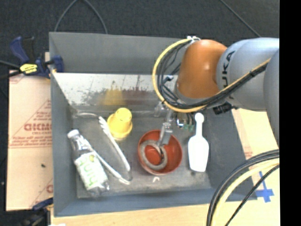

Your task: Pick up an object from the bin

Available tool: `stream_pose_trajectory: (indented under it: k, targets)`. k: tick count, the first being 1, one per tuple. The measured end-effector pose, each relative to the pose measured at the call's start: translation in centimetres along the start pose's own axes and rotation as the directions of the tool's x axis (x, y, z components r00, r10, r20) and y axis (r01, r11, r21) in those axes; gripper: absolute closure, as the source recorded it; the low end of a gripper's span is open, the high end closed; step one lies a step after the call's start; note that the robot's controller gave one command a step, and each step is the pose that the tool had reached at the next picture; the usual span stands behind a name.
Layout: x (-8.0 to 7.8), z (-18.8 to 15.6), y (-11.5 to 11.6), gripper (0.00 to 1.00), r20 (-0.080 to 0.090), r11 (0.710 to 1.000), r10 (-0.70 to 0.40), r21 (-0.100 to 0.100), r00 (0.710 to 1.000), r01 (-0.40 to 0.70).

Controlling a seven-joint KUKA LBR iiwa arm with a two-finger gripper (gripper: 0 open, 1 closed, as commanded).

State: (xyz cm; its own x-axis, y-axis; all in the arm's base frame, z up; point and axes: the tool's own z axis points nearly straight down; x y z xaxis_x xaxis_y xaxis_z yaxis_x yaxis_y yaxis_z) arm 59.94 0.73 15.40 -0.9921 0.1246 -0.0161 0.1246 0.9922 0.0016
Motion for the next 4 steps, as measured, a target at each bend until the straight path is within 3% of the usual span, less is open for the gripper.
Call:
stream_pose_trajectory:
  k: [1,2,3,4]
  targets:
    - [0.8,2.4,-1.3,0.0,0.008,1.0,0.02,-0.001,1.0,-0.02]
    - [1.7,-3.4,1.3,0.0,0.016,0.991,-0.132,0.001,0.991,0.132]
    - [1.2,7.8,-1.3,0.0,-0.004,0.975,-0.223,0.002,0.975,0.223]
    - [1.9,4.7,2.4,1.0,0.029,0.998,-0.069,-0.003,0.997,0.069]
